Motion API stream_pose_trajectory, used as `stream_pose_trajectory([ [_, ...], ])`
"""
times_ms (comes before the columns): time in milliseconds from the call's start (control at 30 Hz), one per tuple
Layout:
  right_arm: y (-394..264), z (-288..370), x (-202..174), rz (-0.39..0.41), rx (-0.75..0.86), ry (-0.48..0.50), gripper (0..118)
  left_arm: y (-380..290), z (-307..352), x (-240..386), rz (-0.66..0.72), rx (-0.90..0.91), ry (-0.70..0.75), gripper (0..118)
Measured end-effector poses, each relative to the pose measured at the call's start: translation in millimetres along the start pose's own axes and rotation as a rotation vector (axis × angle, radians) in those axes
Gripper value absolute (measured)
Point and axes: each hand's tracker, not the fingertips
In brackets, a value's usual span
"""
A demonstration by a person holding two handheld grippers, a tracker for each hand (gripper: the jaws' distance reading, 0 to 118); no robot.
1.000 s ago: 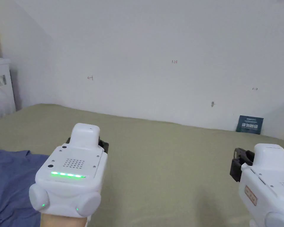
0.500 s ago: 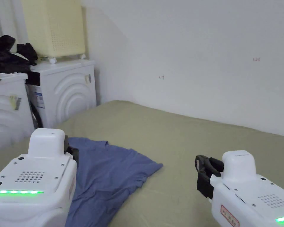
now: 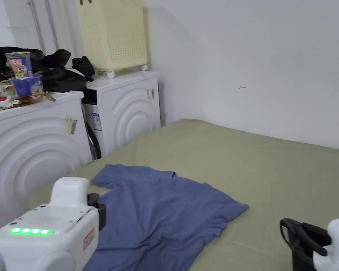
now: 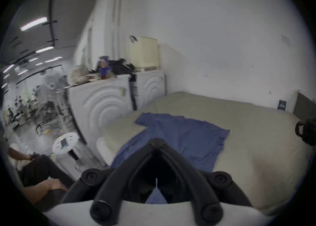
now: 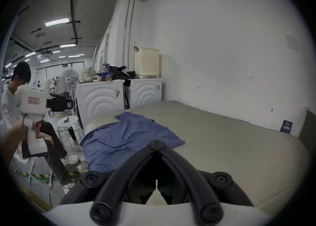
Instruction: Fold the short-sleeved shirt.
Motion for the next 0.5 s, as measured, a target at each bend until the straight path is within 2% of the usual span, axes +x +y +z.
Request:
stream_pose_trajectory([
  [67, 3, 0, 20, 0.017, -0.014, -0.025, 0, 16, -49, 20, -0.003, -0.065, -0.096, 2],
  [133, 4, 0, 41, 0.023, -0.032, -0.059, 0, 27, -106, 39, 0.003, -0.134, -0.197, 11],
  [167, 3, 1, 53, 0.019, -0.043, -0.082, 0, 30, -139, 48, 0.038, -0.179, -0.253, 24],
  [200, 2, 3, 64, 0.018, -0.054, -0.113, 0, 32, -169, 61, 0.045, -0.266, -0.272, 55],
  [300, -5, 8, 96, 0.017, -0.095, -0.188, 0, 27, -252, 96, -0.03, -0.425, -0.286, 85],
  [333, -9, 11, 105, 0.015, -0.109, -0.203, 0, 23, -271, 105, -0.048, -0.446, -0.279, 101],
  [500, -34, 22, 140, -0.025, -0.158, -0.284, 0, 1, -351, 145, -0.019, -0.619, -0.277, 102],
])
